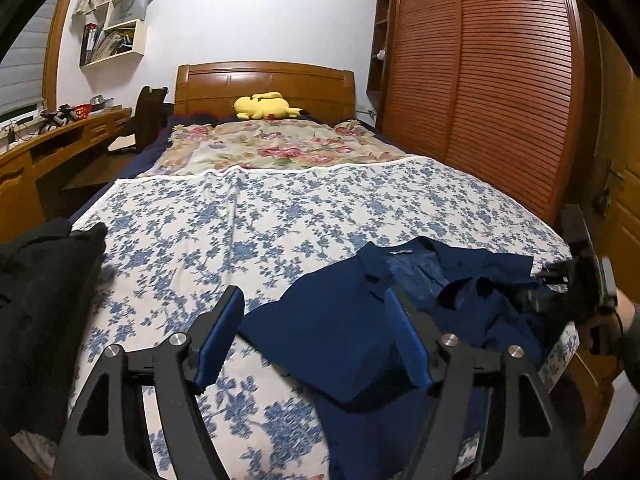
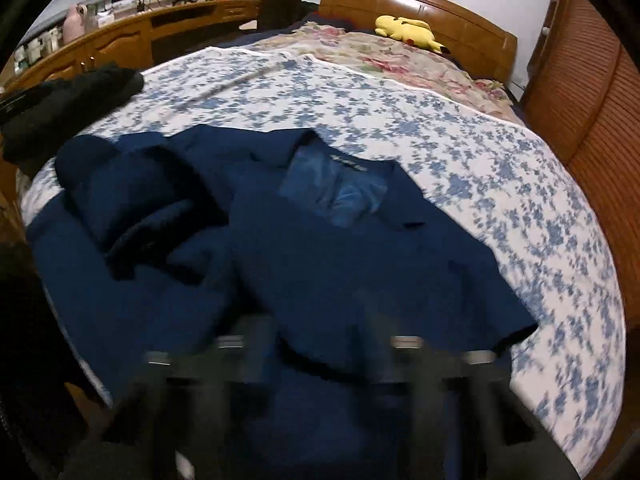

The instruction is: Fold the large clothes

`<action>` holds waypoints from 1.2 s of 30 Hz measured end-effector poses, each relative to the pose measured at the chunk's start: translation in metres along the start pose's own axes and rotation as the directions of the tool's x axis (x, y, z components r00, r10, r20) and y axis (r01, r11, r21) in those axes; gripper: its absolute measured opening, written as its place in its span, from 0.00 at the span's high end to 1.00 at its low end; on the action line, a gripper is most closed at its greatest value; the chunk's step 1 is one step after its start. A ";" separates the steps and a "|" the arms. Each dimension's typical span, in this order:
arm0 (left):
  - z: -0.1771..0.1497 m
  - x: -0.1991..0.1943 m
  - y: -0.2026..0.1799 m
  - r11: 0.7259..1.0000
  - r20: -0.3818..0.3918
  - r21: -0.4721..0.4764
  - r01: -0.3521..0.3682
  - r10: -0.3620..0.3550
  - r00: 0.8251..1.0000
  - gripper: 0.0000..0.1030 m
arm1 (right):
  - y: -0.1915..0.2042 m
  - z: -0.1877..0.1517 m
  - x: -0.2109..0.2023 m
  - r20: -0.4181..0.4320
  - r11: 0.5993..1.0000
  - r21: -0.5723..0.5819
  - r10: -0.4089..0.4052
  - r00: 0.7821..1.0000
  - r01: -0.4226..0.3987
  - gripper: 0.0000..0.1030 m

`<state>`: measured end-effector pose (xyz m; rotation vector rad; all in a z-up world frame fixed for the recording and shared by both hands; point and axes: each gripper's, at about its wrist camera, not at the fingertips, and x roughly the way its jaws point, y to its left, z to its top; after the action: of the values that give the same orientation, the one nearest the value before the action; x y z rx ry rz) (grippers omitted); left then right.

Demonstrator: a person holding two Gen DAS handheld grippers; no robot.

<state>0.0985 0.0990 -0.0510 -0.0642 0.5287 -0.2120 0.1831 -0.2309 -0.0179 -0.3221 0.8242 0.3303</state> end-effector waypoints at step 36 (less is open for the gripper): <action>-0.015 -0.020 0.063 0.990 0.011 -0.104 -0.095 0.096 0.995 0.26 | 0.161 0.093 0.029 0.059 0.944 -0.156 0.304 0.951 -0.292 0.43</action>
<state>0.0856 0.1650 -0.0611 -0.1410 0.5252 -0.0905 0.1970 -0.0439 -0.0047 -0.3166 0.7690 0.6864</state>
